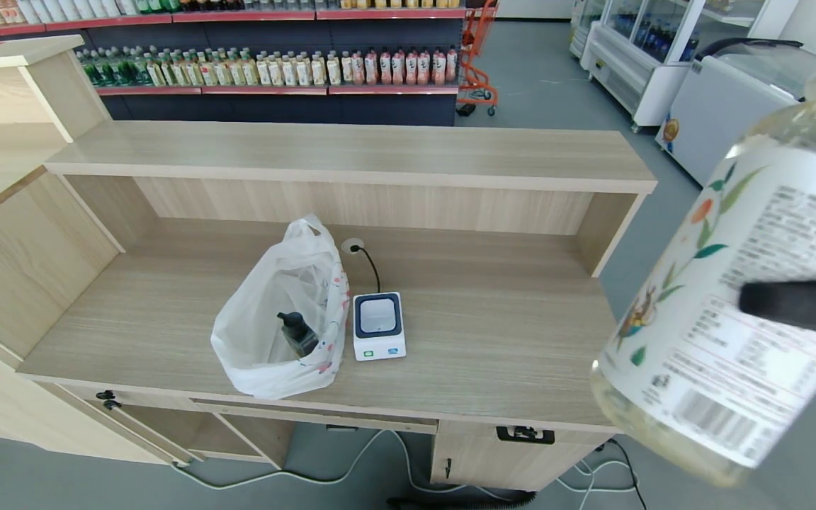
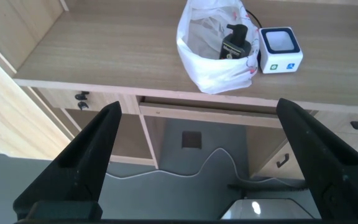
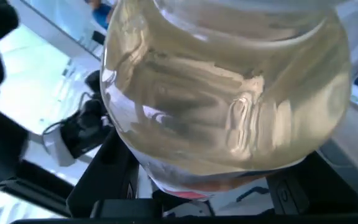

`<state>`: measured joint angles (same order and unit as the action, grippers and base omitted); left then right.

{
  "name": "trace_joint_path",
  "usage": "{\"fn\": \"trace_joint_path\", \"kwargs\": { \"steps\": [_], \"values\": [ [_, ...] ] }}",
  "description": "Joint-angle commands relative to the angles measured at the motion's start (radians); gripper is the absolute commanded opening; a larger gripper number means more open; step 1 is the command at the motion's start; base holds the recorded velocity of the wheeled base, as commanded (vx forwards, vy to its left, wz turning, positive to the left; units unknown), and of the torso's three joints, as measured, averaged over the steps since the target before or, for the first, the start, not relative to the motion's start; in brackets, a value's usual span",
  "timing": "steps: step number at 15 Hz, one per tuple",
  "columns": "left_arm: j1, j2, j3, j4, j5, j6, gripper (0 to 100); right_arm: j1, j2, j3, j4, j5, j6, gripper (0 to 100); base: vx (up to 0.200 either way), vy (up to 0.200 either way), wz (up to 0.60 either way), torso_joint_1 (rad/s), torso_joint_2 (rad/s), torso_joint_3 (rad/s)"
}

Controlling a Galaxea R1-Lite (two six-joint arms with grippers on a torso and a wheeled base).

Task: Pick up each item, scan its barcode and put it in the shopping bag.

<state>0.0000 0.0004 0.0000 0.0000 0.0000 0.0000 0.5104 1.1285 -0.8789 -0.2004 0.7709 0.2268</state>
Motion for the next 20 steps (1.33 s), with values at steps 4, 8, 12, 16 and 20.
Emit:
{"fn": "trace_joint_path", "kwargs": {
  "steps": [4, 8, 12, 16, 20],
  "values": [
    [0.000, 0.000, 0.000, 0.000, 0.000, 0.000, 100, -0.182, 0.111, 0.167, -0.125, -0.277, -0.400, 0, 0.000, 0.000, 0.00, 0.000, 0.00, 0.000],
    [0.000, 0.000, 0.000, 0.000, 0.000, 0.000, 100, -0.283, 0.237, 0.307, -0.436, -0.524, -0.612, 0, 0.000, 0.000, 0.00, 0.000, 0.00, 0.000],
    [0.000, 0.001, 0.000, 0.000, 0.000, 0.000, 100, -0.340, 0.303, 0.339, -0.521, -0.555, -0.693, 0, 0.000, 0.000, 0.00, 0.000, 0.00, 0.000],
    [0.000, 0.001, 0.000, 0.000, 0.000, 0.000, 100, -0.360, 0.366, 0.411, -0.688, -0.555, -0.761, 0, 0.000, 0.000, 0.00, 0.000, 0.00, 0.000],
    [0.000, 0.001, 0.000, 0.000, 0.000, 0.000, 100, -0.366, 0.407, 0.410, -0.715, -0.555, -0.850, 0, 0.000, 0.000, 0.00, 0.000, 0.00, 0.000]
  ]
}}
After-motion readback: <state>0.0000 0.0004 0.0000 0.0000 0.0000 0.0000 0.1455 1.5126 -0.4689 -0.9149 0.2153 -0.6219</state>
